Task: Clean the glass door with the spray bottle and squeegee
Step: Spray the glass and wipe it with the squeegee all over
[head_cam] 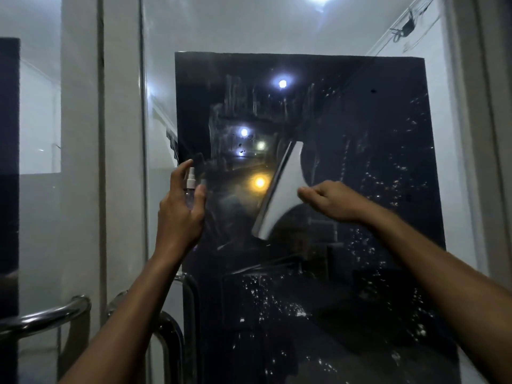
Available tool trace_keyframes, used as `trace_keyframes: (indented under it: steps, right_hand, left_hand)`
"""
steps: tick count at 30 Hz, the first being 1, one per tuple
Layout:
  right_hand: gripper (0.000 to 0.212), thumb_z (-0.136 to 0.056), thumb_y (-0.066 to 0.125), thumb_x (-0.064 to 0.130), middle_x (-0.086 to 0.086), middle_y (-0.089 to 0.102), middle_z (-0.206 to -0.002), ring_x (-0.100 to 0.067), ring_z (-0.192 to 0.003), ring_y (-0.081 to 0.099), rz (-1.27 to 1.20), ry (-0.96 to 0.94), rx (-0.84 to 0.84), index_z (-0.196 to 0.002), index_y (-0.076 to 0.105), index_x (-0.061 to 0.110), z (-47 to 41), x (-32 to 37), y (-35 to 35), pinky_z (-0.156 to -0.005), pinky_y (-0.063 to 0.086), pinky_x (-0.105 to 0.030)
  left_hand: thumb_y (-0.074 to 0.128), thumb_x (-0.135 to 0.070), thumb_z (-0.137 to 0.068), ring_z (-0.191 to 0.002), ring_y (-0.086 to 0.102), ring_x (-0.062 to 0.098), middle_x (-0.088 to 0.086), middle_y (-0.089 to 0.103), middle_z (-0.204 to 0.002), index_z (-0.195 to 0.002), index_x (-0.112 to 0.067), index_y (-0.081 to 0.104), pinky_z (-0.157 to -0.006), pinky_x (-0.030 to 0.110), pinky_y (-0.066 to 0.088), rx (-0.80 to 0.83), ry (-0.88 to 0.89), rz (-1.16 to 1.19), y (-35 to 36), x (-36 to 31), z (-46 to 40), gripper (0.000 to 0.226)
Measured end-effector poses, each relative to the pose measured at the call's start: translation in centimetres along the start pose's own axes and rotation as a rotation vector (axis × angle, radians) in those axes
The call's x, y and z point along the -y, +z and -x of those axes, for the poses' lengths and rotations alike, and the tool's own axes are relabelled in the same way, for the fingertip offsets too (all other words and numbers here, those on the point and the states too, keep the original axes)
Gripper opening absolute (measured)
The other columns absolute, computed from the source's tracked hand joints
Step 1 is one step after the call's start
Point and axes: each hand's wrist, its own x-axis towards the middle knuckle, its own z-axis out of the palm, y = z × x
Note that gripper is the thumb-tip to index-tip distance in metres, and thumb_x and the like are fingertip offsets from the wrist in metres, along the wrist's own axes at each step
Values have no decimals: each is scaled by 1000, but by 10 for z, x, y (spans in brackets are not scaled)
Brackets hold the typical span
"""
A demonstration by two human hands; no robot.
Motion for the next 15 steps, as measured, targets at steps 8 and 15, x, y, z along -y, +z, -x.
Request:
trace_keyframes:
  steps: [8, 15]
  right_hand:
    - [47, -104, 43, 46, -2, 52, -60, -20, -50, 49, -921, 219, -281, -70, 55, 16, -62, 108, 87, -49, 43, -29]
    - [51, -105, 43, 46, 3, 53, -53, -17, -52, 54, -791, 264, -354, -64, 54, 18, -12, 103, 151, -58, 47, -35]
  left_hand:
    - [51, -29, -104, -96, 67, 29, 7, 68, -116, -146, -39, 37, -80, 41, 55, -24, -14, 1, -17, 13, 10, 45]
    - [51, -31, -104, -89, 68, 34, 15, 68, -112, -145, -44, 36, -76, 54, 60, -7, -57, -10, -24, 22, 16, 45]
